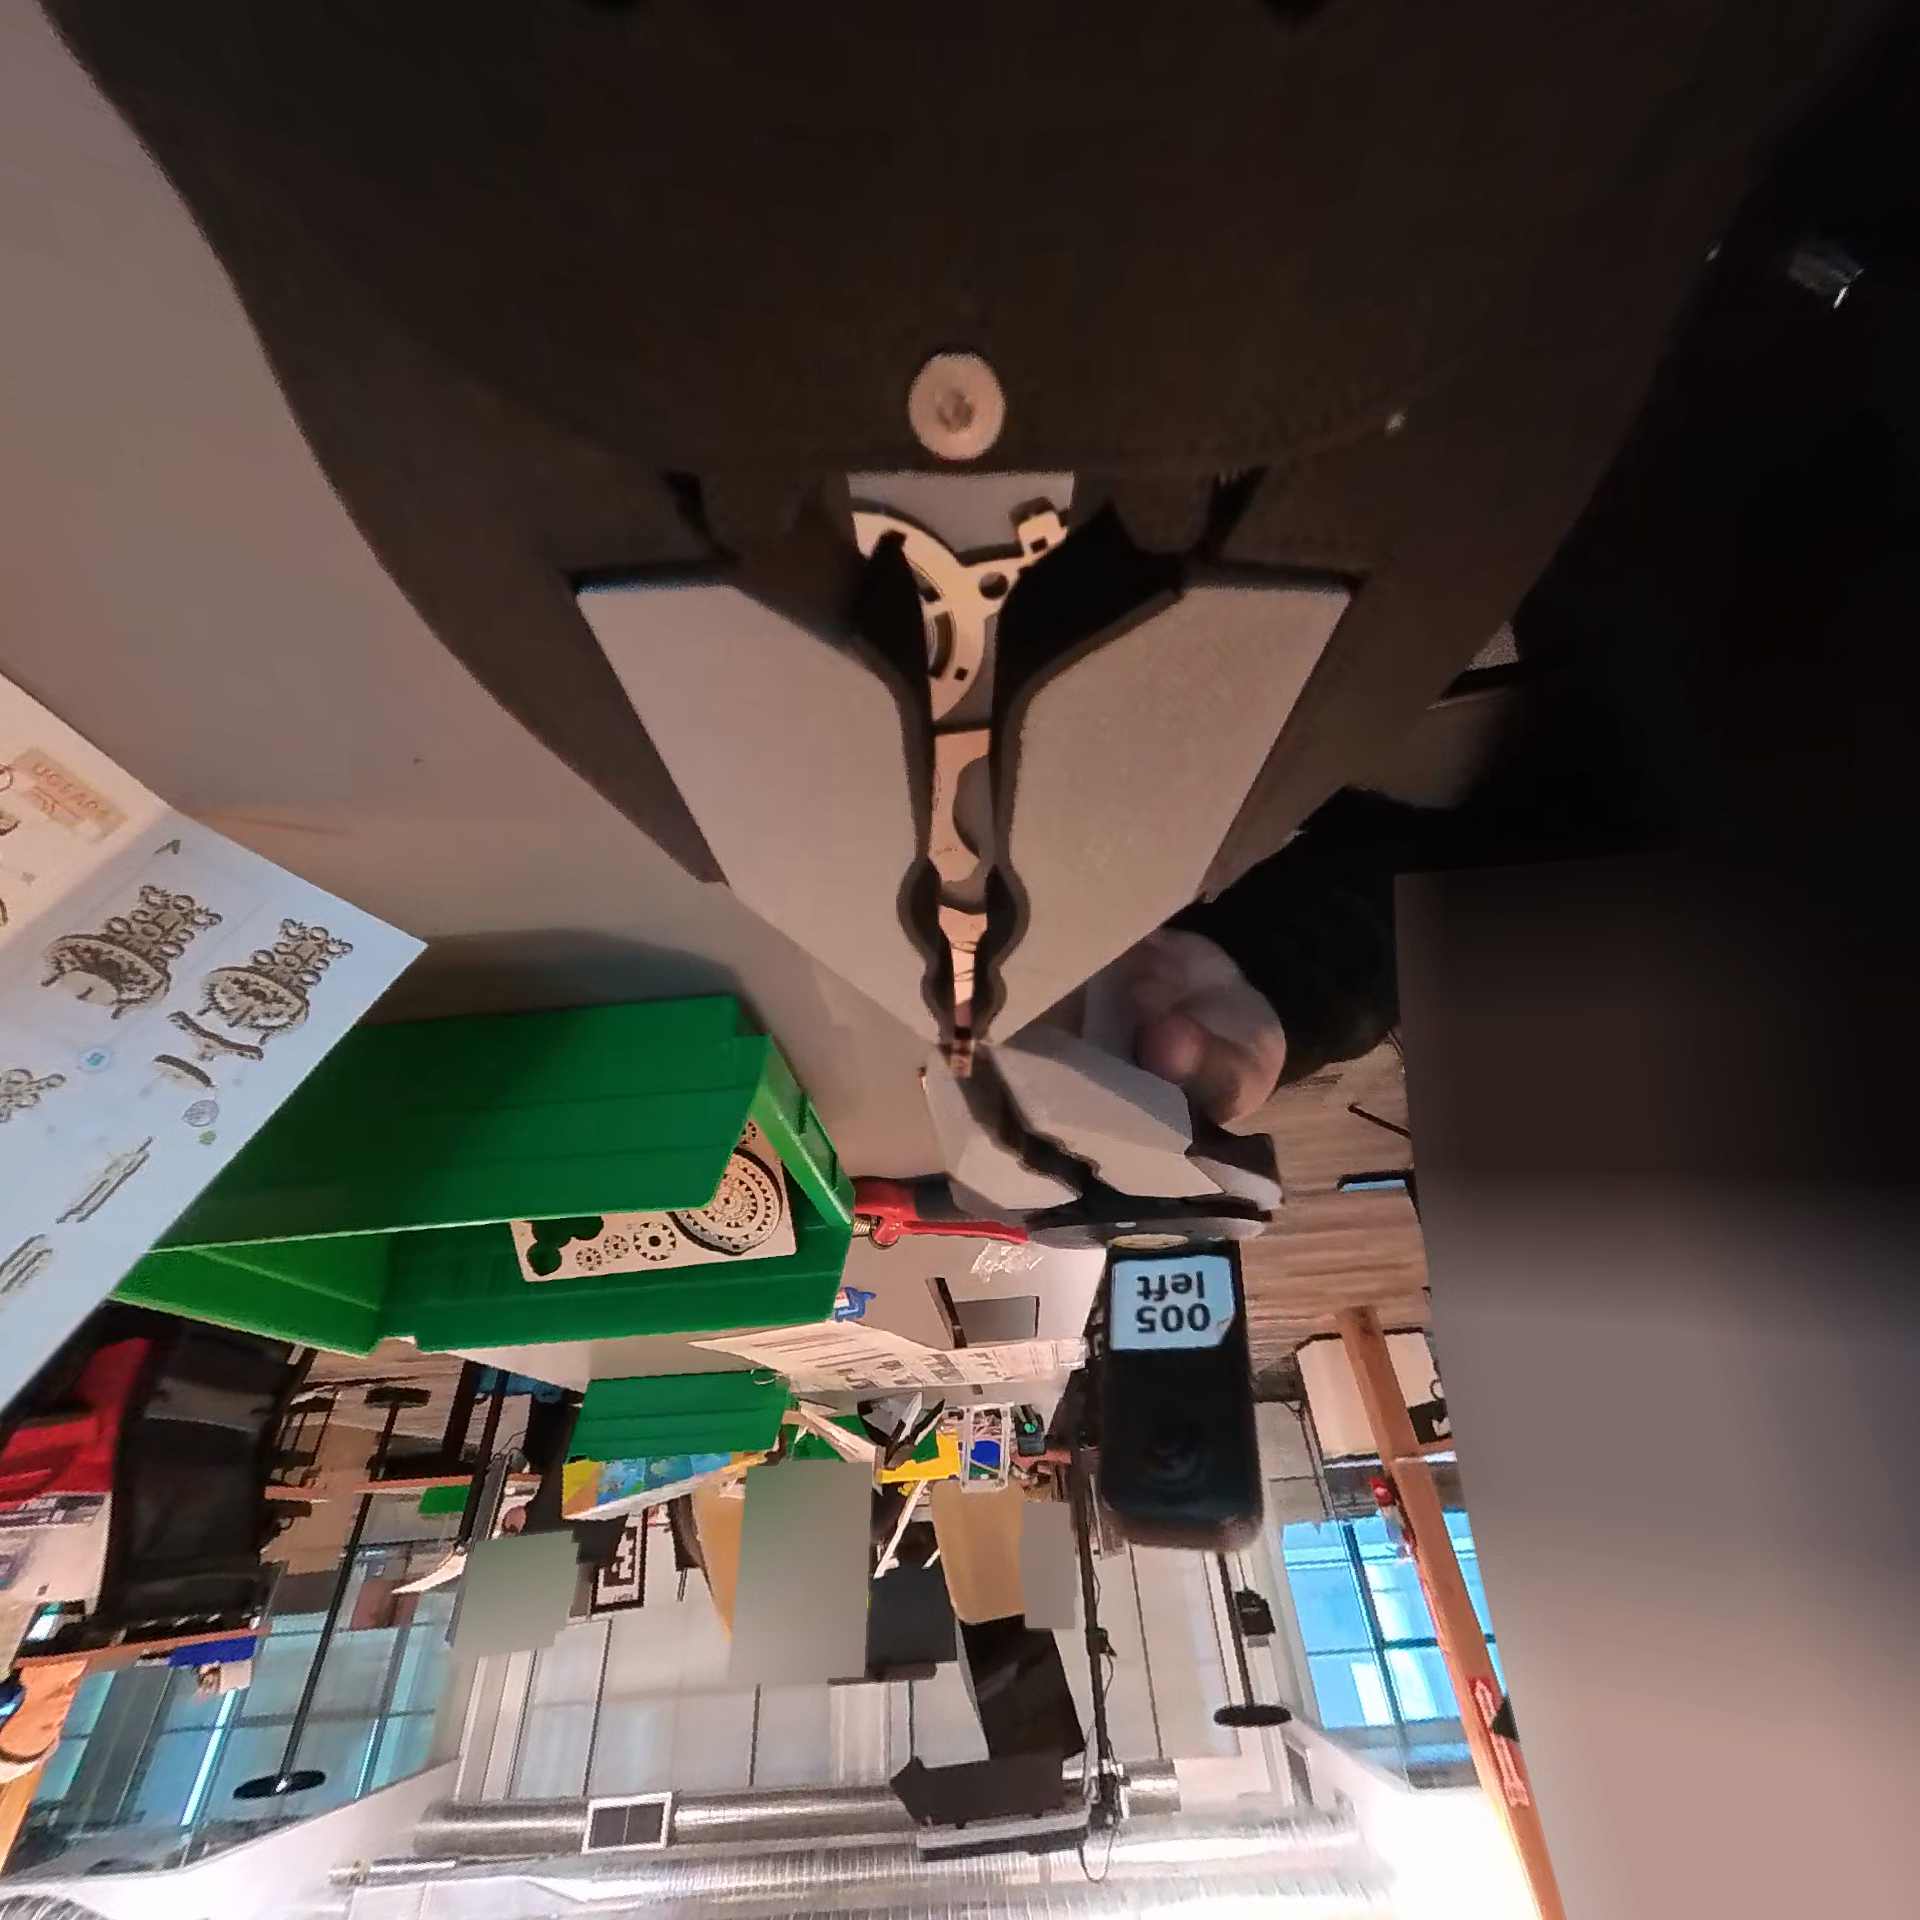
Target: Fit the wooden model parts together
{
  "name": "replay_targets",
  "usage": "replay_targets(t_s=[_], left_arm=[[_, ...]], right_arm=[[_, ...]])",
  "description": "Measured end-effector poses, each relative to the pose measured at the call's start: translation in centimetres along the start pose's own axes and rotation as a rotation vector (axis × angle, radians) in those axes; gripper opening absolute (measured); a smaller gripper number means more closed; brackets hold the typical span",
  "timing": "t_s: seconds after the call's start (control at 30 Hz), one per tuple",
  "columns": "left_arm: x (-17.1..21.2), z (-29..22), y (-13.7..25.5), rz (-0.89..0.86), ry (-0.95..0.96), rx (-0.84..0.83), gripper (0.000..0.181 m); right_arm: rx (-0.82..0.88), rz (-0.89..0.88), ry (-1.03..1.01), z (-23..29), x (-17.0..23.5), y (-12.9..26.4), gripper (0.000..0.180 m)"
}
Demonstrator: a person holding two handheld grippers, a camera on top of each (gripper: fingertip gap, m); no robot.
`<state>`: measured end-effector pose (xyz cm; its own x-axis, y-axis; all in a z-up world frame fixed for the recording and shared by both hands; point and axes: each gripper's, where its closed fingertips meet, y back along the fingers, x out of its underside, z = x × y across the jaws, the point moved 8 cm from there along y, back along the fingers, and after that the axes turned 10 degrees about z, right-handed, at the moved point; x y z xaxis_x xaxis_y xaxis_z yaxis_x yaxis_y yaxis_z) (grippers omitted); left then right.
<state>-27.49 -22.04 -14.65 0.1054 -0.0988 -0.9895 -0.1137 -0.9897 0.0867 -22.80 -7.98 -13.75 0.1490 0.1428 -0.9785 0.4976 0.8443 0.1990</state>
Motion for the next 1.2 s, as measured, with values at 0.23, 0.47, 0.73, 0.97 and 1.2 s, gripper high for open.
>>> replay_targets(t_s=[0.23, 0.47, 0.73, 0.97, 1.2], left_arm=[[0.3, -0.2, -0.2, 0.013, 0.002, 0.004, 0.000], [0.4, -0.1, -0.5, 0.013, 0.050, 0.020, 0.003], [0.6, 0.3, -0.9, 0.026, 0.127, 0.006, 0.004], [0.8, 0.4, -0.9, 0.036, 0.144, 0.014, 0.003], [0.8, 0.7, -0.6, 0.033, 0.174, 0.032, 0.008]], right_arm=[[0.064, 0.032, 0.069, 0.3, 0.2, 0.2, 0.000], [0.214, 0.089, 0.225, 1.0, 0.3, 0.2, 0.000], [0.467, 0.198, 0.499, 2.2, 0.8, -0.6, 0.000], [0.574, 0.246, 0.591, 2.5, 1.1, -0.9, 0.000], [0.608, 0.233, 0.618, 2.5, 0.9, -0.2, 0.000]])
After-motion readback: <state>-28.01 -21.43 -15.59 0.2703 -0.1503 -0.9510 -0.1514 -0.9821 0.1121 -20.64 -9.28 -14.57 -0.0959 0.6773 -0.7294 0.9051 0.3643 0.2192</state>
